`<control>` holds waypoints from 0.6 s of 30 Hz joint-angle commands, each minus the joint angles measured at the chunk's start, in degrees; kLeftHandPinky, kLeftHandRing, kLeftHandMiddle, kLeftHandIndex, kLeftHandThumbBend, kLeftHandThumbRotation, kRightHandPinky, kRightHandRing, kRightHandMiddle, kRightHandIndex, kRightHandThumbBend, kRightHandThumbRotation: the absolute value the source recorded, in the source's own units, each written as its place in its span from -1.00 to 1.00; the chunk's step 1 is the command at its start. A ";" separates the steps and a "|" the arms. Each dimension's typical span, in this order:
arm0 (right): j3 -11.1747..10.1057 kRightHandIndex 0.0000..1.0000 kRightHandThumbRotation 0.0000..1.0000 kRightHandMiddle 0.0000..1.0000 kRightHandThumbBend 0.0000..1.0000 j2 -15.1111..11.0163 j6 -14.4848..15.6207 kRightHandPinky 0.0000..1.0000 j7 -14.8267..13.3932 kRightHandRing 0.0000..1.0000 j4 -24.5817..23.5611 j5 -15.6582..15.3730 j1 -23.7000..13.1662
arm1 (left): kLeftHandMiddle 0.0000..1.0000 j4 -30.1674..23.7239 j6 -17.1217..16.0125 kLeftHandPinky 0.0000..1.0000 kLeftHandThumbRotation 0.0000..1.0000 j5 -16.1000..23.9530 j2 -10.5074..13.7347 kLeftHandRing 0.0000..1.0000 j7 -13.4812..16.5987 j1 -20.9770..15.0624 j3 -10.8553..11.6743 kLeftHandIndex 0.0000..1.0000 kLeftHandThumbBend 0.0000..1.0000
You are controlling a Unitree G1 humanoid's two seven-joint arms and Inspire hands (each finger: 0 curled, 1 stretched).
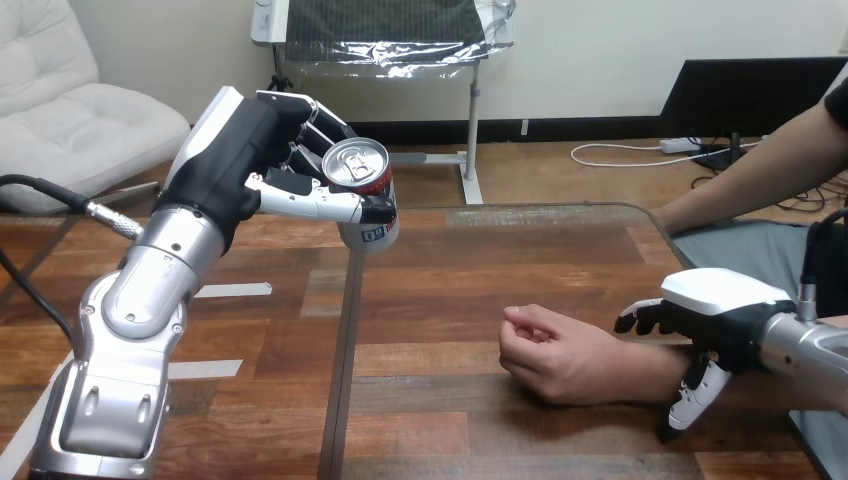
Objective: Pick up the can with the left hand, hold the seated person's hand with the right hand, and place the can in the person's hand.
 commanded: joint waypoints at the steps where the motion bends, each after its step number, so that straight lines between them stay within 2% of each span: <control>1: 3.59 0.65 -0.65 0.62 1.00 3.84 0.96 0.15 -0.16 0.53 3.36 -1.79 0.89 | -0.24 -2.42 -1.09 -0.46 -1.00 -0.67 0.88 -0.35 0.77 -4.36 1.85 -0.18 0.39; 11: 4.86 0.59 -0.67 0.57 0.99 4.91 2.52 0.10 0.17 0.46 4.59 -2.58 0.21 | -0.25 -2.67 -0.56 -0.45 -1.00 -0.73 1.06 -0.35 0.68 -4.48 2.05 -0.18 0.37; 18: 5.91 0.54 -0.66 0.53 0.98 5.22 2.16 0.08 -0.67 0.43 5.15 -2.97 -0.09 | -0.25 -2.79 -0.51 -0.44 -1.00 -1.02 0.93 -0.34 0.67 -4.53 2.26 -0.18 0.36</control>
